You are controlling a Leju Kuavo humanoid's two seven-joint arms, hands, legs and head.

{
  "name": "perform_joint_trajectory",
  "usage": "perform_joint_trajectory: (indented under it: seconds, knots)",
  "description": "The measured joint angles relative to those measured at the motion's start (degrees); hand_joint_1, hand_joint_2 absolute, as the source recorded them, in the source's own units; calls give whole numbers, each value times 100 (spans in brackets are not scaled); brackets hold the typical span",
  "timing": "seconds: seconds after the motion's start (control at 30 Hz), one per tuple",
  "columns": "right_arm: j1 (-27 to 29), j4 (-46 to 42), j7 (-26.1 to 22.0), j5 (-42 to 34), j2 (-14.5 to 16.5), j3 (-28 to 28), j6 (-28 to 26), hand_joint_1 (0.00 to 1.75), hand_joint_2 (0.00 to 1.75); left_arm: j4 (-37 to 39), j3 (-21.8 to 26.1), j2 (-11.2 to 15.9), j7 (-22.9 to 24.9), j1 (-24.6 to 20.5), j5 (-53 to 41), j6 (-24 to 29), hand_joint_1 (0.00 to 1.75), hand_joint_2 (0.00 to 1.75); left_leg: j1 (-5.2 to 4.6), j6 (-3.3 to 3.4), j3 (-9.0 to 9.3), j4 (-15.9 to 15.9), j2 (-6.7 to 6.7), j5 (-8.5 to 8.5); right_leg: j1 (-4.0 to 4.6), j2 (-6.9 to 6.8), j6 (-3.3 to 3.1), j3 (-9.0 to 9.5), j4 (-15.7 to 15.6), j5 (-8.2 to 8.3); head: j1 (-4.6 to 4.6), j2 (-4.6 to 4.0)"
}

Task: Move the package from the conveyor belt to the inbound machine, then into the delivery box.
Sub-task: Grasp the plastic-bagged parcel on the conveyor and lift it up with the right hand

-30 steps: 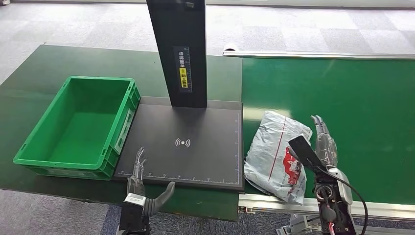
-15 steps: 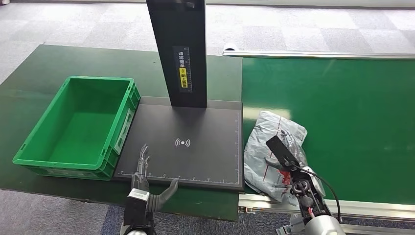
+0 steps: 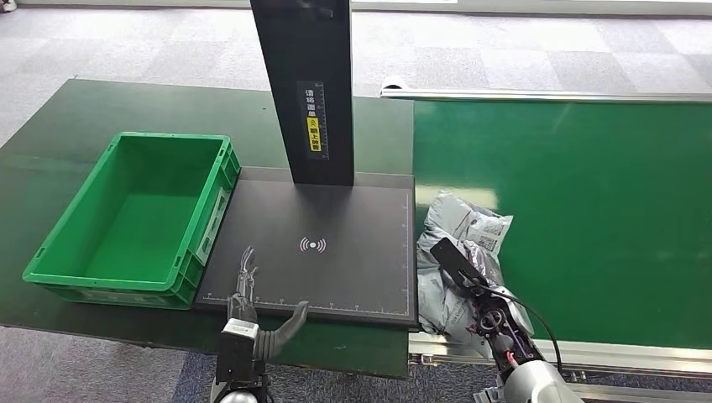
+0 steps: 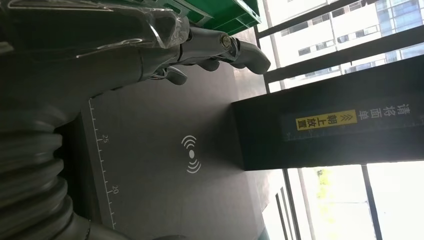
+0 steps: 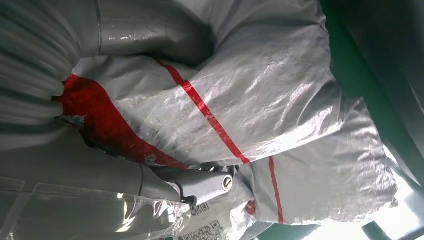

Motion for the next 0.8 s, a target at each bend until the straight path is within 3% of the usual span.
perform_joint_trajectory:
  seconds: [0.23,0.43,0.63,0.8]
  knots:
    - [210,-595,-199,266,66,102,-1053,175,175,-50,-2,25,0,71,81,150,0,175,0,0,-21,1,-11,3,0,-8,1,-15,2,0,0,0]
    - [853,-2590,-62,429,63,219,-1909,175,175,-512,34,104,0,289,108,256,0,175,-2,1,-51,1,-19,1,-1,-13,2,-44,2,-2,0,0]
    - [1657,-5184,-371,-639,-58,498,-1658,175,175,-1511,287,270,0,655,-11,270,0,175,0,-3,-65,0,-17,-3,0,-13,-1,-62,2,-8,-2,0]
    - [1979,-6196,-422,-803,-148,671,-1606,175,175,-1996,429,351,0,813,-75,244,0,175,1,-3,-64,-1,-16,-3,1,-13,-1,-58,2,-9,0,0]
